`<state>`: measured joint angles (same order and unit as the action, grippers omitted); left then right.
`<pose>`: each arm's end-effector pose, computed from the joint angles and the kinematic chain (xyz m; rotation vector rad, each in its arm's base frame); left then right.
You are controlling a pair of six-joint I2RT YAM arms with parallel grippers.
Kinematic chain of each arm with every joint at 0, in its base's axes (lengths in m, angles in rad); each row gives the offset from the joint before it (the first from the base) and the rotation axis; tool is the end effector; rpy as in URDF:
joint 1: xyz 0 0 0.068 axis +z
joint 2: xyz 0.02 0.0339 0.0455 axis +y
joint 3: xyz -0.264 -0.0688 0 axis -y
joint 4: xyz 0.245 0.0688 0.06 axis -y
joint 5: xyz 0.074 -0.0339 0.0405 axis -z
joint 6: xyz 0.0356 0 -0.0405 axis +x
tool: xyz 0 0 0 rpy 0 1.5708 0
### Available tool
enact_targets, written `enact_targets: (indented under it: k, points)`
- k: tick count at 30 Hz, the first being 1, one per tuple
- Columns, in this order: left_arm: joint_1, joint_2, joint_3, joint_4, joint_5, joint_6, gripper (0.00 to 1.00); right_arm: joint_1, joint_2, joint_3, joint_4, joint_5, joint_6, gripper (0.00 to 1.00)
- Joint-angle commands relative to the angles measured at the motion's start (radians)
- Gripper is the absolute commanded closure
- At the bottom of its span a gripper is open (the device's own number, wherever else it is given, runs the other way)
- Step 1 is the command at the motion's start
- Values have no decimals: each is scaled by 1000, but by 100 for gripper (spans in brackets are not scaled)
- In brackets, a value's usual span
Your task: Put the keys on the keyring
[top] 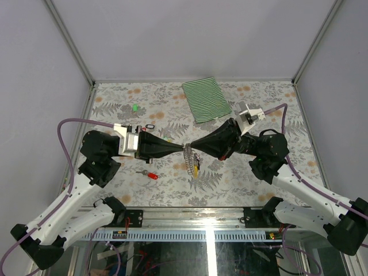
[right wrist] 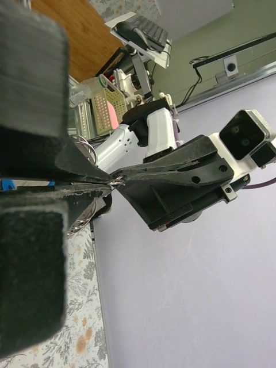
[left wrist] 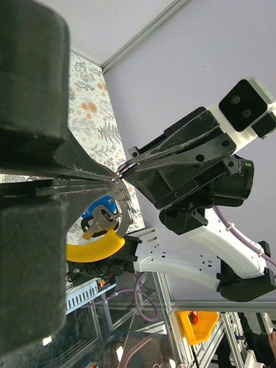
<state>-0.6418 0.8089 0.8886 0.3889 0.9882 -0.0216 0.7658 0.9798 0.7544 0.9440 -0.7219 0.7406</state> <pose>0.1109 -0.1200 0.4261 1.2041 0.7235 -1.0978 0.1285 0.1562 0.4028 -0.7821 0.9167 1.6511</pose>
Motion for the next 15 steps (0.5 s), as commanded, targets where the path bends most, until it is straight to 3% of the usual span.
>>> enact_targets:
  k: [1,11,15]
  points:
    - [-7,1,30,4,21,7,100,7,-36,11,77,68,-4,100]
    - [-10,19,39,-13,17,15,99,6,-41,-16,164,177,75,100]
    - [-13,17,40,-15,3,17,87,7,-44,-15,179,180,76,100]
